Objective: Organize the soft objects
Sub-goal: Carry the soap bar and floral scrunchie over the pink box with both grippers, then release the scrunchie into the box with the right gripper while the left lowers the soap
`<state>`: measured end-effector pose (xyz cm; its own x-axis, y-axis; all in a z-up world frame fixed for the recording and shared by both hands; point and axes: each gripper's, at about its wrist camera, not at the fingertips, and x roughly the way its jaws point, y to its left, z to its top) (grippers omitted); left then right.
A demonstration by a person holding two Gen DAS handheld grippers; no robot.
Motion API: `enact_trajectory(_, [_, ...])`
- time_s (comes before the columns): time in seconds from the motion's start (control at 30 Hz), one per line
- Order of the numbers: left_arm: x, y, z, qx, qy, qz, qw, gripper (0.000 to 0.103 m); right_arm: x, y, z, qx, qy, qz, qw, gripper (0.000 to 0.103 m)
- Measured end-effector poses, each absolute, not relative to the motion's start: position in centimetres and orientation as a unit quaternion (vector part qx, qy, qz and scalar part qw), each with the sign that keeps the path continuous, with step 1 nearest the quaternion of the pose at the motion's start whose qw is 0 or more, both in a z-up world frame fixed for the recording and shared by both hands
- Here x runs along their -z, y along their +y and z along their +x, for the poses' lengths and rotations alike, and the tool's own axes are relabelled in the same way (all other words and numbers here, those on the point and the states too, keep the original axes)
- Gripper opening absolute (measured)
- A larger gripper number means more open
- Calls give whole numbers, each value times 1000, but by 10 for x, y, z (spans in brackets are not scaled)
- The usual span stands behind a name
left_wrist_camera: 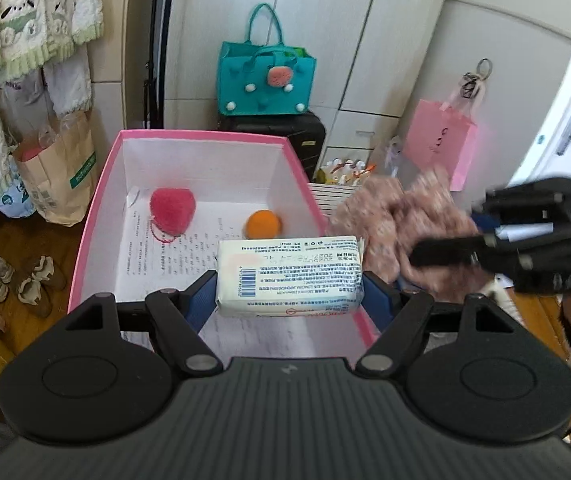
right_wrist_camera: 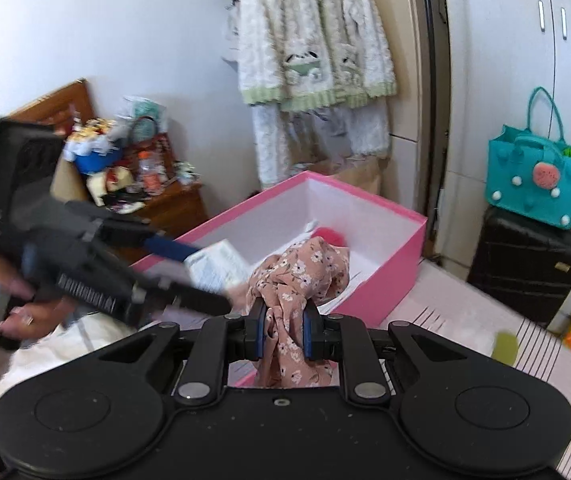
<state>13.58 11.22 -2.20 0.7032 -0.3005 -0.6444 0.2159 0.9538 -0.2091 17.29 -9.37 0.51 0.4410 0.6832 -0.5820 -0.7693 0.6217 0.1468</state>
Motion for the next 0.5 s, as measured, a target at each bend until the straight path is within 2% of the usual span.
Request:
enact_trajectory(0.33, [63,118,222,114,451,-44,884,75,23,-31,284,-401,374,-121,827,21])
enact_trajectory(0.5, [69,124,239,107,459,-40,881,75,43,-2,319,-391,421,-130,808,22])
